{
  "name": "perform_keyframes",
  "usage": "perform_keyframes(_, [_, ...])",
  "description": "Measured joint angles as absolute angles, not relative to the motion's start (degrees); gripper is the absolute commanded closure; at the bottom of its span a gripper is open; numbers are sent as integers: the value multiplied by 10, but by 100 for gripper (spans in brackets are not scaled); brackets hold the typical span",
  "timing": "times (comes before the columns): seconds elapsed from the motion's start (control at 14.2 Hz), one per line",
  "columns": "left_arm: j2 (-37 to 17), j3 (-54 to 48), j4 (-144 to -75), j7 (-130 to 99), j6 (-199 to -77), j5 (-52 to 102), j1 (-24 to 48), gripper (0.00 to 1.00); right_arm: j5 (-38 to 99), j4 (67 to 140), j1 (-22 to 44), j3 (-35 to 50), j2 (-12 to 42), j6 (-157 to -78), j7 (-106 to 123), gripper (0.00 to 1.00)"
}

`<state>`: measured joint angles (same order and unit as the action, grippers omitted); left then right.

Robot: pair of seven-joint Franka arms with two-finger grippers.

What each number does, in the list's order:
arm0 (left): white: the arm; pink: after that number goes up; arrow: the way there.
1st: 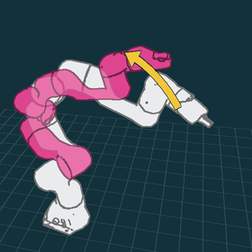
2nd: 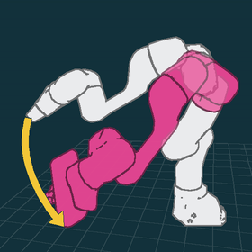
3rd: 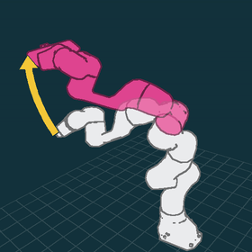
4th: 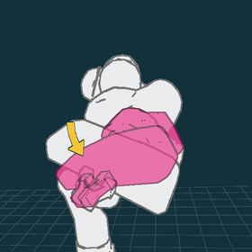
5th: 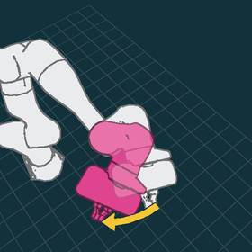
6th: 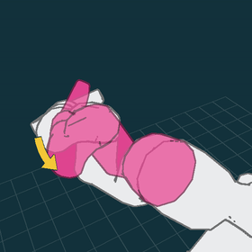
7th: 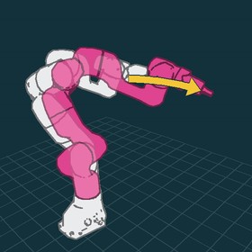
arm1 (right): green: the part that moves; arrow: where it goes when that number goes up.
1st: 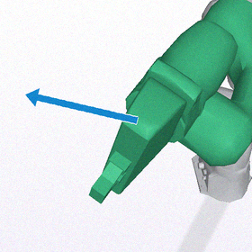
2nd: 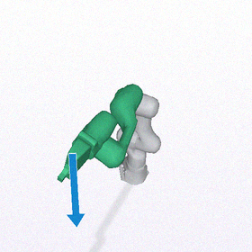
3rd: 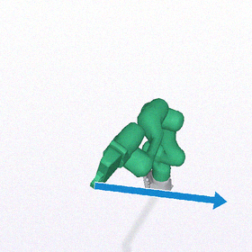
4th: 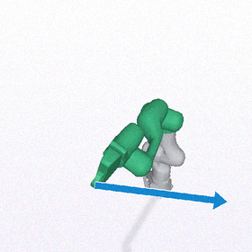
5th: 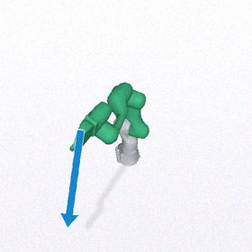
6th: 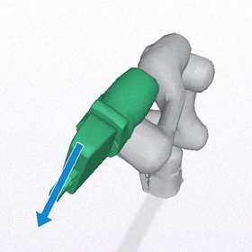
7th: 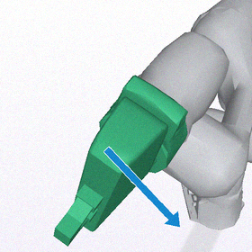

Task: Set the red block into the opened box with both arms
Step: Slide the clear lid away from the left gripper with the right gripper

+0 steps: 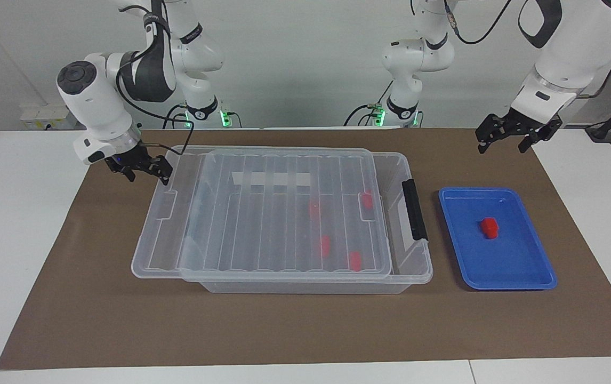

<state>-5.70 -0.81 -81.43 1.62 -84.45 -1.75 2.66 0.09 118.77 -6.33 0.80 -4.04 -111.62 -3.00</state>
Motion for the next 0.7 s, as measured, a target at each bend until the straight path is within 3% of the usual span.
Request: perform_keyframes(0.7, [-56, -8, -814, -25, -847, -5, 27, 0, 0, 1175, -148, 6, -40, -1113, 69, 0])
